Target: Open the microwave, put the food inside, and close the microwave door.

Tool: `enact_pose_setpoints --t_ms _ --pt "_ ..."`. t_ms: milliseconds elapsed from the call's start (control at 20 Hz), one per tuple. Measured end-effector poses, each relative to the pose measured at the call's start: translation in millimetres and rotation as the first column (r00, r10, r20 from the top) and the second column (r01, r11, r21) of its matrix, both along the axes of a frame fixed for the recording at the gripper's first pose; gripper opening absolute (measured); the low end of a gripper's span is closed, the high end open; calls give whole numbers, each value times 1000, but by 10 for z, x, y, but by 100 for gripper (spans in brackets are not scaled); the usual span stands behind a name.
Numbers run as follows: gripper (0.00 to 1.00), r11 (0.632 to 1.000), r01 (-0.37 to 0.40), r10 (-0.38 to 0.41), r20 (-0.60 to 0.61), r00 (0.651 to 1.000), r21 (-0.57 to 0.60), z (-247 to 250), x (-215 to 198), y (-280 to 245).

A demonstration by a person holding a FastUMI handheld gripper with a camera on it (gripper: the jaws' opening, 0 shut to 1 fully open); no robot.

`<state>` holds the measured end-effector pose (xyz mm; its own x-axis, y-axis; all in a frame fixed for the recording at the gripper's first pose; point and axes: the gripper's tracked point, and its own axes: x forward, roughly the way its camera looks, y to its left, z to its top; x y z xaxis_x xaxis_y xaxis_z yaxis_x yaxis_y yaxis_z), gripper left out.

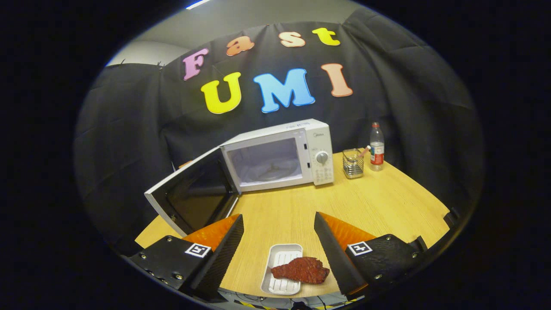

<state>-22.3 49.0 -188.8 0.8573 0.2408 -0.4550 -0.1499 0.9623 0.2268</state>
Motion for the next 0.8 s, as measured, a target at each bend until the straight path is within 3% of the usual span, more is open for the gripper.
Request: enact_pose_setpoints --t_ms 250,500,550,650,800 --pt "100 996 83 -81 -99 992 16 -386 -133 -325" --pt "99 988 91 -64 -209 976 123 -756 -319 -274" --pt "97 985 95 -61 -228 972 142 -820 -336 -245" --pt "83 977 114 -63 -264 962 183 -944 -374 -218" --pt "83 954 146 -60 -309 949 262 -1015 -445 -150"
